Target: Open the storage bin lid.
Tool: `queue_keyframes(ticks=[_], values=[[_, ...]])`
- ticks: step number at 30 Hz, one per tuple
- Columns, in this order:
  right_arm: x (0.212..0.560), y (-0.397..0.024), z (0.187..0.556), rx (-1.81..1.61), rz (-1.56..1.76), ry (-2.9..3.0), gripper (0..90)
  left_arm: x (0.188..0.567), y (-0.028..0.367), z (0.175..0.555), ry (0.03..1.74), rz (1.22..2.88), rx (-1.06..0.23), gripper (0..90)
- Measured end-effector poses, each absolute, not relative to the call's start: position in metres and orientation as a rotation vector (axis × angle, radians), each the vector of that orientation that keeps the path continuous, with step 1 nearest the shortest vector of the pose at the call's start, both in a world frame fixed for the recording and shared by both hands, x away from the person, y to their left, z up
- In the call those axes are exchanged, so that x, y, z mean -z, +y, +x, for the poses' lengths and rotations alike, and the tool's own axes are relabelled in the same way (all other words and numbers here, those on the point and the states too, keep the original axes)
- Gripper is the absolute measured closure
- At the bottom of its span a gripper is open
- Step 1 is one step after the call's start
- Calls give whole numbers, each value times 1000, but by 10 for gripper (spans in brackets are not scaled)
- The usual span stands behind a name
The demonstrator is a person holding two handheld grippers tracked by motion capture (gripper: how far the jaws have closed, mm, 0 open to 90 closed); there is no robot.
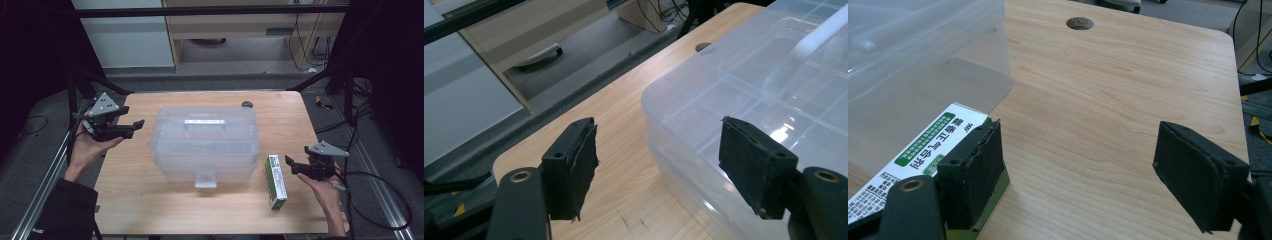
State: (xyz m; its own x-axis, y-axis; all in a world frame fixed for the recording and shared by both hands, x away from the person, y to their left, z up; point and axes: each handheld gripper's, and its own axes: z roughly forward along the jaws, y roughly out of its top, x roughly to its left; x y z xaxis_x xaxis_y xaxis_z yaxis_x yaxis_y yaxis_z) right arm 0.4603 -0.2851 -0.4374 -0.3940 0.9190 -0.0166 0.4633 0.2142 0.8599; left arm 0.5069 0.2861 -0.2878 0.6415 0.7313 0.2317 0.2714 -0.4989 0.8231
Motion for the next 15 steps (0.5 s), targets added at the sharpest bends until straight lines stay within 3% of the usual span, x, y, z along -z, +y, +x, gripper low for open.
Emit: queue_keyframes(ticks=[15], values=[[446, -287, 463, -1055, 1286, 1972, 202, 265, 250, 509, 616, 2197, -753, 335]])
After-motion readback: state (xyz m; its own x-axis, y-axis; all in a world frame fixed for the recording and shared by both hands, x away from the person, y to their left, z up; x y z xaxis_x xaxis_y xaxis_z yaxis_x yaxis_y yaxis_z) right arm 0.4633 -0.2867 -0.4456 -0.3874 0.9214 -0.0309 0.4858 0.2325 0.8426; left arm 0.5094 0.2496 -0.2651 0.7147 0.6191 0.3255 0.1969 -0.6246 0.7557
